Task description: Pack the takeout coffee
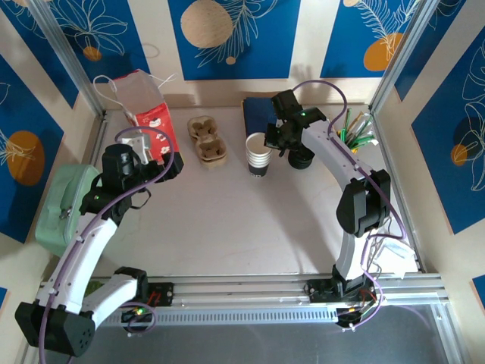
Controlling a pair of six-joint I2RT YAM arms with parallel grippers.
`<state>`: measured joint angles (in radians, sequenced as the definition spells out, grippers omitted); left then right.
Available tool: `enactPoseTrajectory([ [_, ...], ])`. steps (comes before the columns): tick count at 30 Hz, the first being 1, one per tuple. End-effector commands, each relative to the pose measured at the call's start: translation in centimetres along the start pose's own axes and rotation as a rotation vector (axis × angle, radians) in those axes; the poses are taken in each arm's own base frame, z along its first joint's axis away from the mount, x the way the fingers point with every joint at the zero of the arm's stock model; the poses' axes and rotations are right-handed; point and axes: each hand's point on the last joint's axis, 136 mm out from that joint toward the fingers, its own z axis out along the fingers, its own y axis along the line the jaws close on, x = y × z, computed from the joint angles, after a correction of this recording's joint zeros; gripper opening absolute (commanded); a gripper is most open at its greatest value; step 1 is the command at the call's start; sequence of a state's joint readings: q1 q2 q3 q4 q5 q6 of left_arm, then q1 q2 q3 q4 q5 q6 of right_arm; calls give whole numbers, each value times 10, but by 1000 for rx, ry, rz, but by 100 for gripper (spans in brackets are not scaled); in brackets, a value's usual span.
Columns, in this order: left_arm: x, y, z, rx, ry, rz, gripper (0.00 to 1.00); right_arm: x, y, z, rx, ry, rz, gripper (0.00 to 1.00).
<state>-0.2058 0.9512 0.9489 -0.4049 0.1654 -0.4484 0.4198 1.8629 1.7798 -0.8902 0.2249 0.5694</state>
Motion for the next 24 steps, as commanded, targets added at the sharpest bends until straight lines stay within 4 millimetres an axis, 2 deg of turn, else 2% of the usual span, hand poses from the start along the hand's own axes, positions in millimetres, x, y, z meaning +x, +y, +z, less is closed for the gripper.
enactPoseTrajectory([
  [1,3,0,0,-1,3,-8,99,-1,12,-9,-39,11,-5,7],
  [15,0,0,-6,-11,-6,0,99,-14,16,-38,-84,-31,9,7],
  [19,-1,0,-7,-15,-9,4,100,-21,18,-54,-95,-53,6,7],
  [24,-4,-1,-11,-18,-19,8,99,-28,24,-86,-119,-96,-7,7],
])
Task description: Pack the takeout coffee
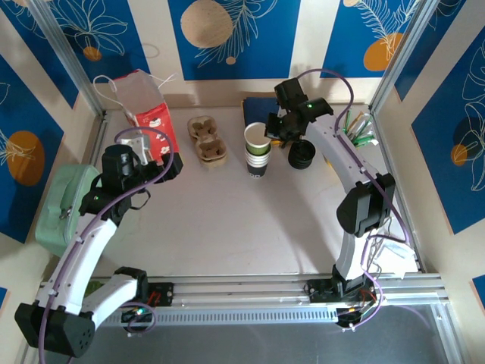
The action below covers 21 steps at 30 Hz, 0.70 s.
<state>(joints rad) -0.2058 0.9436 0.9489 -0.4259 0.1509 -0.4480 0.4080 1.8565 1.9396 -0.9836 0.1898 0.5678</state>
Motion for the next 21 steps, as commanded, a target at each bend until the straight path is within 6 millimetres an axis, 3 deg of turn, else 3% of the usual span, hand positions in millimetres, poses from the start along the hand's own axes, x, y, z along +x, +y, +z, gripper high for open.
enactPoseTrajectory([
  [1,-7,-5,-10,1,-27,12,99,-8,12,-49,-63,-57,-17,7],
  [6,-8,-4,-12,-2,-33,13,99,-6,21,-83,-95,-98,-46,7],
  [12,-9,-5,-11,-2,-34,13,99,12,34,-112,-125,-104,-101,6],
  [21,-8,-3,-7,-3,-26,11,99,68,52,-113,-150,-47,-199,6],
])
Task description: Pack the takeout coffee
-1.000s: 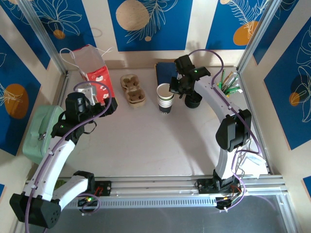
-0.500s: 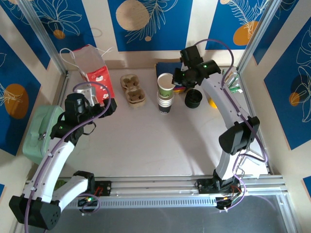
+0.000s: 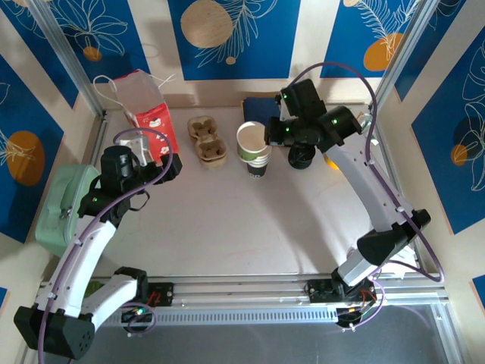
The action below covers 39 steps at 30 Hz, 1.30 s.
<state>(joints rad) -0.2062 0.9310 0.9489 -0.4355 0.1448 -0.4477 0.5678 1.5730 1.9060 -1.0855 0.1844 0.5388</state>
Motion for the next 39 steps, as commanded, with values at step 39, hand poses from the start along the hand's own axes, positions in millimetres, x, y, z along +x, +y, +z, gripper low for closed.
enactPoseTrajectory([
  [39,-6,-4,6,7,6,-8,99,185,-20,133,55,304,-22,8],
])
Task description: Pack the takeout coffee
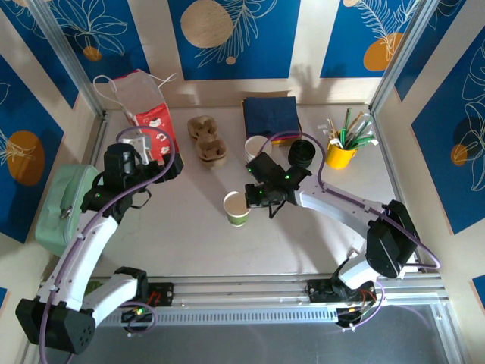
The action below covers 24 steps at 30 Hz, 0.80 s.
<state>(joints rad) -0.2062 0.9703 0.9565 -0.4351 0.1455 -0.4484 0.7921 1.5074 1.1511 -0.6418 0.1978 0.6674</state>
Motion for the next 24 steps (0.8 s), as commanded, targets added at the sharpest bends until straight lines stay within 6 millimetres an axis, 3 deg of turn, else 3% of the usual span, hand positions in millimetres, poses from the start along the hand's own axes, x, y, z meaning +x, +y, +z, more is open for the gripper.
enactPoseTrajectory([
  [1,-8,-8,-4,22,-21,-1,99,7,-1,8,10,33,20,8],
  [24,-4,-4,-4,11,-16,-3,99,16,-4,15,35,52,15,12],
])
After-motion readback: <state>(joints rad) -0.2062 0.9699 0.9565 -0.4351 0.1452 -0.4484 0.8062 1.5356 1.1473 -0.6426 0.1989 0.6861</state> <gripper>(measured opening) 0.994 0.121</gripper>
